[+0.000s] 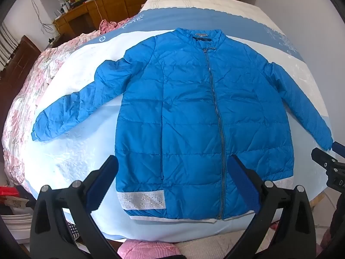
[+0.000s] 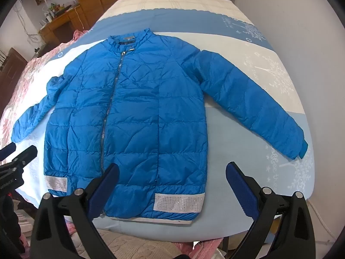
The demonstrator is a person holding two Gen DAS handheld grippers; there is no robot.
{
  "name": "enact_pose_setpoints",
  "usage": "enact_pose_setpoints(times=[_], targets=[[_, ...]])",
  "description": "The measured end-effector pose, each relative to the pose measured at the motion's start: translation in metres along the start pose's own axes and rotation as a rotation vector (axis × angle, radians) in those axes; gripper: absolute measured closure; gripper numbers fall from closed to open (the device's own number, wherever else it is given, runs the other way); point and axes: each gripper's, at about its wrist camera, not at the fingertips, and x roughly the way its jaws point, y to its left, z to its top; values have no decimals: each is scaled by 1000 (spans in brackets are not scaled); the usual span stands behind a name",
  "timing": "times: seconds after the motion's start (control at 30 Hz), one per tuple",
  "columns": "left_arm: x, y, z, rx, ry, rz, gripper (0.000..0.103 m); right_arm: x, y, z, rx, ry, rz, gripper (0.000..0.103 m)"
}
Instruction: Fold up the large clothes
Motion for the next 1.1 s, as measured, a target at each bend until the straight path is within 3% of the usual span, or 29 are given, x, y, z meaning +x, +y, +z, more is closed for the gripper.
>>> enact_pose_setpoints(times=[1.1], targets=[[2,3,-3,-7,3,-1,3,0,-1,-1,8,1,8,4]])
